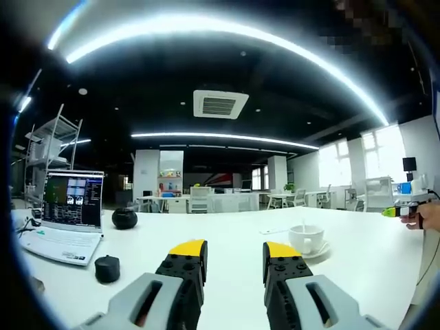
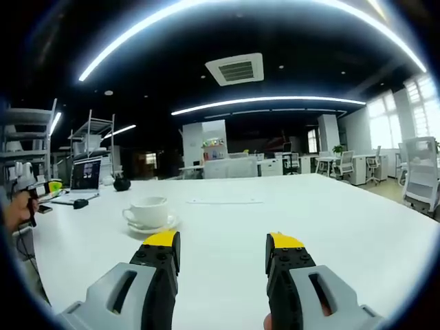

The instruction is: Tidy tabletop coffee trays, cups and spoons，present forward

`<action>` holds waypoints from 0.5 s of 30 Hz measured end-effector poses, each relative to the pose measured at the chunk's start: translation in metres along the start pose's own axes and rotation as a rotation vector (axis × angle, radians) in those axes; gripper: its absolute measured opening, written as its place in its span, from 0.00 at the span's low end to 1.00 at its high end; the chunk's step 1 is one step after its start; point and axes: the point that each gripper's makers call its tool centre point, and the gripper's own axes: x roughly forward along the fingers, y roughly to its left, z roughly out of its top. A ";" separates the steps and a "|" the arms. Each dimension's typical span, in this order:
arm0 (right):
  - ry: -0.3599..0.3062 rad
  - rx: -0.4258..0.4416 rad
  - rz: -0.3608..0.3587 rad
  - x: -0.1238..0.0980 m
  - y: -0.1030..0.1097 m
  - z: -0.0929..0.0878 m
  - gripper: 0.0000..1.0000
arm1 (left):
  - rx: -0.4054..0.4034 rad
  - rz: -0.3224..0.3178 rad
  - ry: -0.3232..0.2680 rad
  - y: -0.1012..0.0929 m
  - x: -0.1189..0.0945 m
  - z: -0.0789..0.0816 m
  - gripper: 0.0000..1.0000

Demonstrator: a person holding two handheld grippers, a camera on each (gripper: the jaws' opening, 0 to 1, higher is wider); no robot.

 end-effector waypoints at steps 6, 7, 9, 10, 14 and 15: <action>0.000 0.003 0.000 0.002 -0.003 -0.007 0.50 | 0.001 -0.008 -0.004 0.000 0.003 -0.001 0.34; 0.006 -0.001 -0.002 0.004 -0.005 -0.009 0.51 | 0.001 -0.009 -0.001 0.000 0.005 -0.002 0.34; 0.010 -0.013 -0.019 0.007 -0.010 -0.006 0.51 | 0.011 -0.022 0.001 -0.001 0.009 -0.003 0.34; 0.003 -0.017 -0.027 0.008 -0.014 -0.003 0.51 | 0.014 -0.026 0.001 -0.001 0.010 -0.004 0.34; -0.055 0.003 -0.049 0.011 -0.023 0.013 0.51 | 0.029 -0.024 0.033 0.005 0.015 -0.004 0.35; -0.076 0.009 -0.050 0.010 -0.023 0.017 0.51 | 0.029 -0.026 0.014 0.004 0.011 0.003 0.35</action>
